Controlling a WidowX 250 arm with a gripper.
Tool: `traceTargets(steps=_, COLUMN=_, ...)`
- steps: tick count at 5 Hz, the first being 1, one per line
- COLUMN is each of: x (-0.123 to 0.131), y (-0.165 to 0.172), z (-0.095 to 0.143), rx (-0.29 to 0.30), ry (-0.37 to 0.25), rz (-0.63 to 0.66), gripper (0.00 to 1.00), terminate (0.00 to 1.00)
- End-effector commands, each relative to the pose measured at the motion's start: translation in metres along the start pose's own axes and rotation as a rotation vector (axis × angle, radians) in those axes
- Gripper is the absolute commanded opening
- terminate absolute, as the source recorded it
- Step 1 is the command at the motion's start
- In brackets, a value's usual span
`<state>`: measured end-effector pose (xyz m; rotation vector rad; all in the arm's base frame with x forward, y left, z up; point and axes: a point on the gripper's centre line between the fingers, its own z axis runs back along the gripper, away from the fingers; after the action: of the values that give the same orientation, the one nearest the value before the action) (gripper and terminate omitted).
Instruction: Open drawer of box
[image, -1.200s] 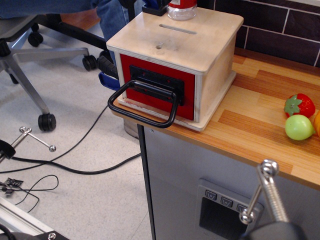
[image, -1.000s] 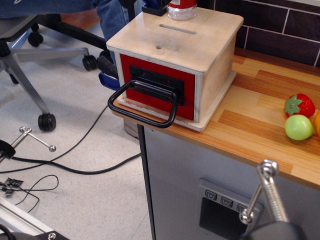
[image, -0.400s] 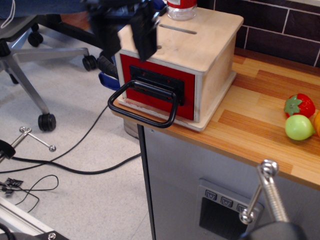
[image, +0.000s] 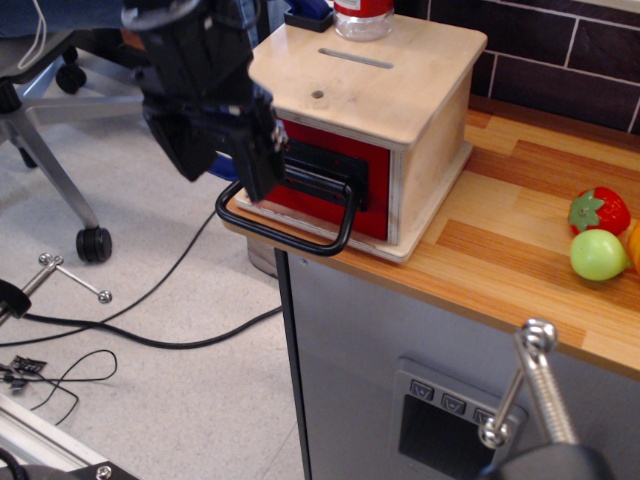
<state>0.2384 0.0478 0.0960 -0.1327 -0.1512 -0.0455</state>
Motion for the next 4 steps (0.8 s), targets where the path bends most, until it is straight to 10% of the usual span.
traceTargets(steps=1, x=0.026, y=0.005, z=-0.014, rx=0.067, ry=-0.055, rz=-0.005, gripper=1.0, terminate=0.0)
traceTargets(steps=4, x=0.039, y=0.003, z=-0.048, rx=0.098, ry=-0.045, rz=-0.005, gripper=1.0, terminate=0.0)
